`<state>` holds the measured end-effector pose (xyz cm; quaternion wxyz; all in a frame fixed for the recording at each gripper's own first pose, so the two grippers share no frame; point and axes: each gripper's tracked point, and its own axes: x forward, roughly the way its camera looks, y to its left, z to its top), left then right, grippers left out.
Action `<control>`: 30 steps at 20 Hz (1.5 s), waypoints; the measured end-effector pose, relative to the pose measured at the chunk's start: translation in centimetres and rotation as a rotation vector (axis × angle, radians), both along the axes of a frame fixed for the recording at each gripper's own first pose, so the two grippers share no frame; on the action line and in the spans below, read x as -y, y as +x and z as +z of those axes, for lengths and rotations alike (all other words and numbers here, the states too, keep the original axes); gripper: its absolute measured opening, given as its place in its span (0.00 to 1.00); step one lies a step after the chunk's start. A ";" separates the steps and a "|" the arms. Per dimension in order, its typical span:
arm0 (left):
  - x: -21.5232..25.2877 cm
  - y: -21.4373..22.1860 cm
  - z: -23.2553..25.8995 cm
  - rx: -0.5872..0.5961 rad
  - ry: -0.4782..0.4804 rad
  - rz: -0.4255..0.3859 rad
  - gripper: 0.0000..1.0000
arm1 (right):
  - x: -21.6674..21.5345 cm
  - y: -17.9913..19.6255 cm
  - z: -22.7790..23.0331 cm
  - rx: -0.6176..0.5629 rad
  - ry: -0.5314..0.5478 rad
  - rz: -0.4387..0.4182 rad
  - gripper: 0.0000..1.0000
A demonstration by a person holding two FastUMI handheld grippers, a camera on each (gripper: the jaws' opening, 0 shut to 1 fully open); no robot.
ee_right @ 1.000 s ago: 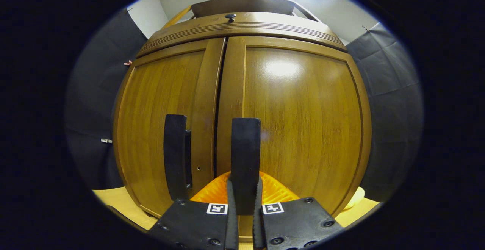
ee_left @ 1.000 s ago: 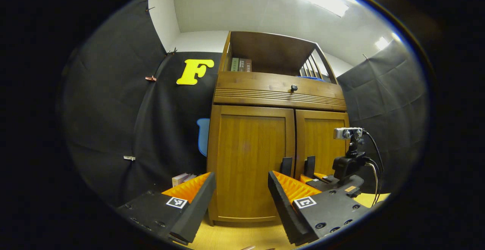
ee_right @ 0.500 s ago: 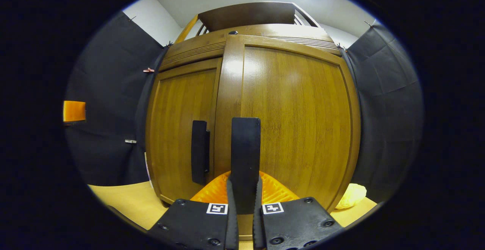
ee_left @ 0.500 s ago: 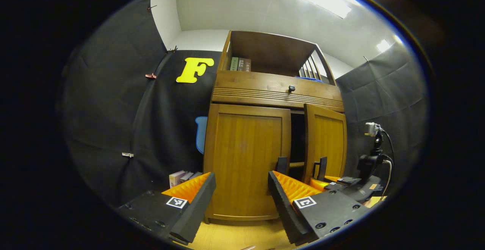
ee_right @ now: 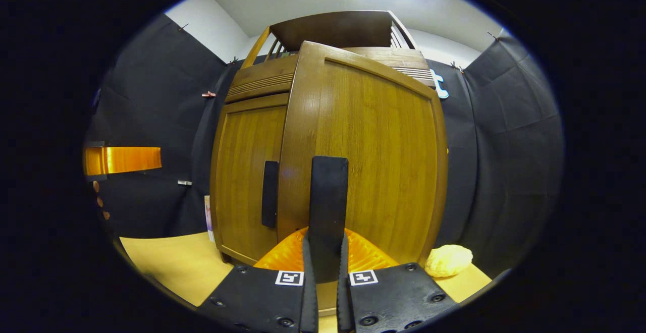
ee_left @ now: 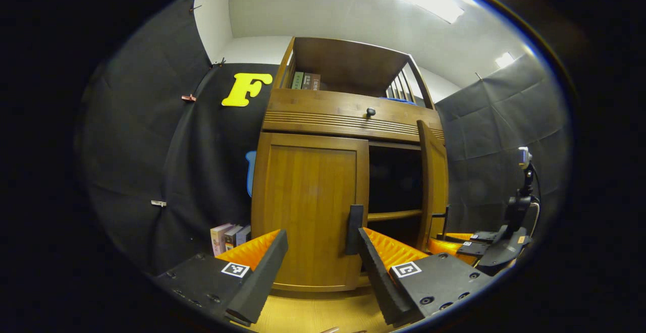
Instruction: Open the right door of the double-door shoe cabinet with the right hand, and open the left door with the left hand.
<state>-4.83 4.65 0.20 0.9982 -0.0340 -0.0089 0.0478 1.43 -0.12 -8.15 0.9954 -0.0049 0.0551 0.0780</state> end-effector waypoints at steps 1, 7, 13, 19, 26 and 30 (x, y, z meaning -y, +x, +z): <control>0.6 0.2 -0.2 -0.001 -0.010 -0.010 0.87 | 0.6 -0.7 0.3 -0.004 -0.007 0.000 0.18; 4.5 1.5 -0.4 0.006 -0.031 -0.054 0.83 | 4.1 -3.7 1.4 -0.012 -0.020 -0.013 0.18; 8.3 2.2 -0.7 0.006 -0.028 -0.103 0.87 | 7.0 -5.3 2.0 -0.022 -0.019 -0.013 0.13; 10.6 3.2 -1.2 0.008 -0.025 -0.128 0.86 | 10.0 -6.9 2.6 -0.015 -0.042 -0.069 0.17; 12.2 4.9 -2.4 -0.011 -0.023 -0.146 0.83 | 15.6 -8.2 3.0 -0.001 -0.180 -0.202 0.16; 11.2 6.5 -3.1 -0.014 0.034 -0.119 0.87 | 16.9 -9.1 3.2 -0.013 -0.191 -0.197 0.13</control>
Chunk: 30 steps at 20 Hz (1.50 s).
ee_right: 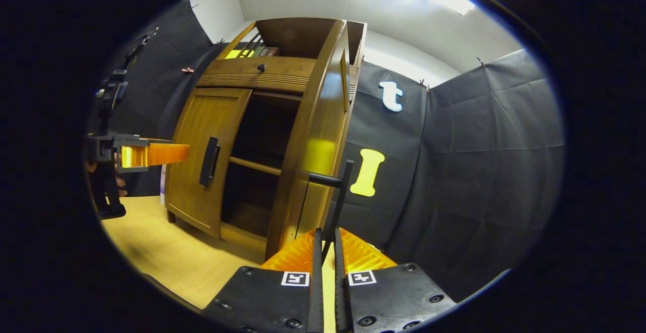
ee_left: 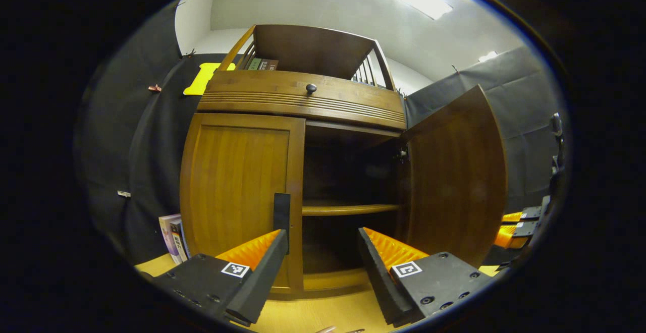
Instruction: Open the right door of the double-door shoe cabinet with the right hand, and open the left door with the left hand.
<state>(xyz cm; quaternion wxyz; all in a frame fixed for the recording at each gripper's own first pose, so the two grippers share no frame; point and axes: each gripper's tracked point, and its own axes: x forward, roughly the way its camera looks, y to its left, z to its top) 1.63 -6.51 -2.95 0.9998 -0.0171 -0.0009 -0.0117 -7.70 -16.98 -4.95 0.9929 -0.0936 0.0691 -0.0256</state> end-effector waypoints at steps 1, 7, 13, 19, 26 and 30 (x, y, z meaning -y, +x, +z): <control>-0.8 0.3 -0.2 0.001 0.023 0.028 0.87 | 0.2 -0.3 0.1 -0.001 0.008 0.005 0.13; -3.6 3.9 0.6 0.090 0.150 0.107 0.84 | 5.1 -3.0 1.2 0.008 -0.022 -0.097 0.11; -3.9 8.2 -1.4 0.087 0.144 0.127 0.84 | 6.3 -4.9 2.7 0.044 0.059 -0.105 0.08; -5.9 11.5 -2.9 0.103 0.139 0.192 0.88 | 3.7 -6.3 3.6 0.106 0.062 -0.020 0.86; -5.7 14.5 -4.4 0.112 0.123 0.179 0.80 | 3.8 -5.5 4.2 0.125 0.078 -0.031 0.95; -5.9 15.2 -5.1 0.102 0.129 0.189 0.54 | 4.4 -5.1 4.4 0.131 0.069 -0.053 0.95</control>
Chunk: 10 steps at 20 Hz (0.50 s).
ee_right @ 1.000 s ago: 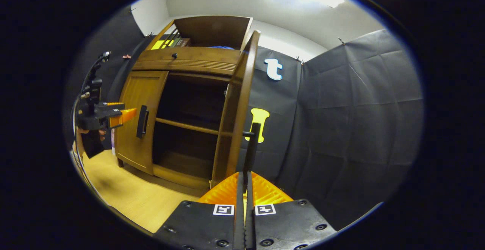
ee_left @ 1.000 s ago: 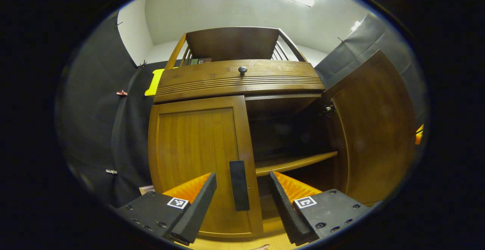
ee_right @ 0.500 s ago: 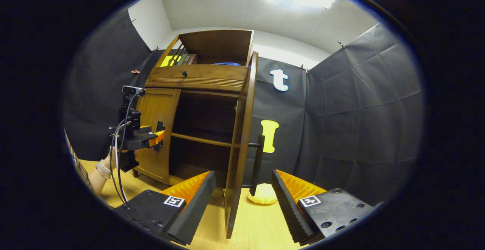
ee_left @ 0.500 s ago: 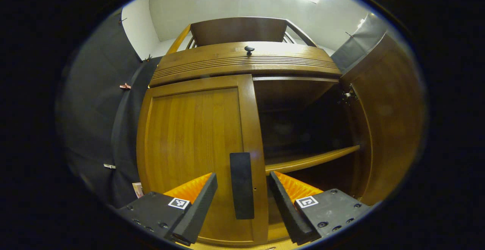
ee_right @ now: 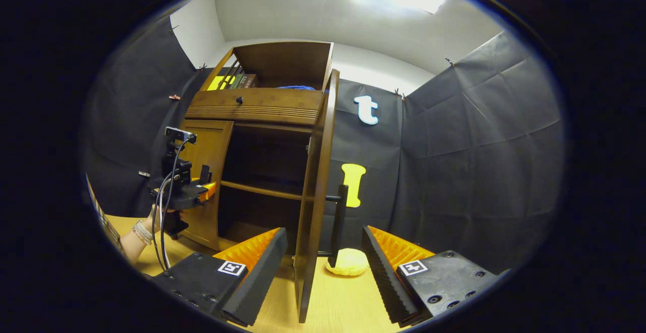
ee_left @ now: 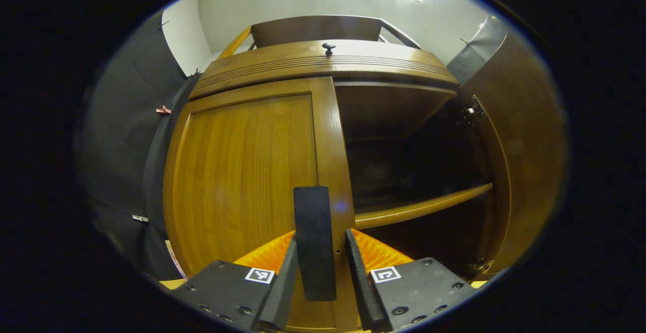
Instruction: Open the right door of the double-door shoe cabinet with the right hand, and open the left door with the left hand.
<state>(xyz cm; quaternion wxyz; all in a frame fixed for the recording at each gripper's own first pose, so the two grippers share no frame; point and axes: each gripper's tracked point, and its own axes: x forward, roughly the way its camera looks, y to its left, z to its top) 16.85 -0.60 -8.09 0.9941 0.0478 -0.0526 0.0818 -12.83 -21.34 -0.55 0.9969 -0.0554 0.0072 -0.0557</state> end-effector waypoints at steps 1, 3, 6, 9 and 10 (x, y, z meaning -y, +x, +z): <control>-0.5 -0.2 0.3 0.017 -0.008 0.018 0.48 | 0.0 0.2 0.0 0.002 0.000 -0.004 0.94; -0.6 -0.2 0.2 0.024 -0.039 0.002 0.36 | 0.1 0.3 -0.3 -0.008 -0.011 -0.012 0.94; -0.7 -0.4 0.0 -0.006 -0.050 0.003 0.32 | -0.8 -0.2 -0.1 -0.012 -0.026 0.000 0.94; -0.7 -0.8 0.0 -0.013 -0.098 -0.017 0.30 | -2.5 -0.8 0.4 0.009 -0.030 0.028 0.94; -0.6 -1.2 0.2 -0.020 -0.107 -0.026 0.30 | -3.0 -1.0 0.2 0.006 -0.030 0.038 0.94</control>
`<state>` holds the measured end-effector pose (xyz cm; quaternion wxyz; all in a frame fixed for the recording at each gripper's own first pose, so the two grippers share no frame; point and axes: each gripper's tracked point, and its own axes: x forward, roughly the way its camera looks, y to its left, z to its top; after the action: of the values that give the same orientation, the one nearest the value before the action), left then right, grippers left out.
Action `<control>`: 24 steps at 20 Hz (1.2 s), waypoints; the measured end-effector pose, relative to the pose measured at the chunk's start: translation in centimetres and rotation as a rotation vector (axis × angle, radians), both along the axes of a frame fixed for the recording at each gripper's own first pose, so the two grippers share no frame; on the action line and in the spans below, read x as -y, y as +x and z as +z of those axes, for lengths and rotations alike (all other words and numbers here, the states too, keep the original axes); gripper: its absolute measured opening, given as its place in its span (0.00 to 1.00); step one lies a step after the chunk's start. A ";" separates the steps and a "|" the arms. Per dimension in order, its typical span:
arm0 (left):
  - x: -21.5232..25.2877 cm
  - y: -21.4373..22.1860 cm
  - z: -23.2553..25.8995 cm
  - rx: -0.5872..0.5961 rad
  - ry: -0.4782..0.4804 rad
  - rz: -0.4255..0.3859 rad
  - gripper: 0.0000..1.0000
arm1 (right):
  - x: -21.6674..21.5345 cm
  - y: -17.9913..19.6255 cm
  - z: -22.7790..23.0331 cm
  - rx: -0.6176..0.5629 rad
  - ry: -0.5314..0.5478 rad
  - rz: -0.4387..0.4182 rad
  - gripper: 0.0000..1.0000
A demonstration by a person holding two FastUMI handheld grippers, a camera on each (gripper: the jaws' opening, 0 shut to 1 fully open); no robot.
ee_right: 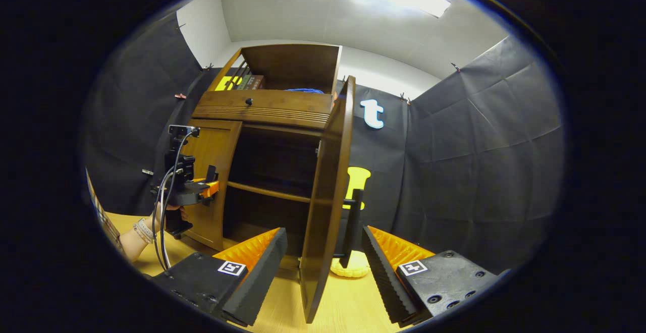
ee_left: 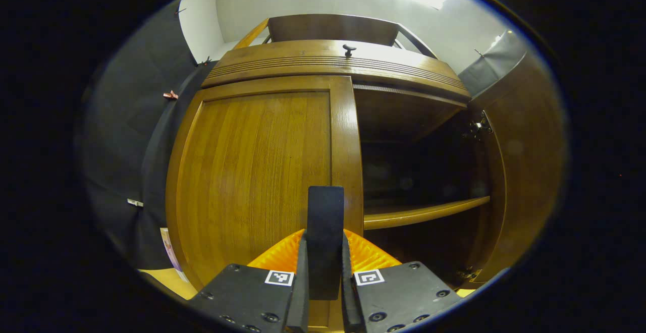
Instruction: Open the right door of the double-door shoe cabinet with the right hand, and open the left door with the left hand.
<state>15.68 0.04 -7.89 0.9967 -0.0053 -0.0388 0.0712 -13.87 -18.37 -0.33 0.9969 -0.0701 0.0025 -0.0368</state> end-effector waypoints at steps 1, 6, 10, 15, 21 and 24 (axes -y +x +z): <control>0.0 -0.5 0.0 -0.008 -0.005 -0.007 0.29 | -0.5 -0.1 0.0 -0.003 0.001 0.009 0.94; -0.2 -4.3 0.5 -0.017 -0.050 -0.066 0.29 | -3.9 -0.5 -0.1 -0.011 0.025 0.092 0.94; -0.8 -7.8 1.2 -0.009 -0.040 -0.088 0.28 | -6.4 -0.3 -0.8 -0.024 0.026 0.148 0.94; -1.9 -10.9 1.7 -0.029 -0.043 -0.104 0.28 | -9.6 0.7 -1.4 -0.039 0.035 0.227 0.94; -3.6 -14.4 2.1 -0.052 -0.034 -0.103 0.29 | -12.5 1.6 -2.7 -0.053 0.047 0.290 0.94; -5.0 -16.2 2.6 -0.061 -0.013 -0.087 0.29 | -14.2 2.3 -3.3 -0.062 0.078 0.328 0.94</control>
<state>-0.55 5.04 -5.25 0.9995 -0.0114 -0.0075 0.0280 -11.58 -4.21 -3.68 0.9909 -0.0322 0.0232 0.1287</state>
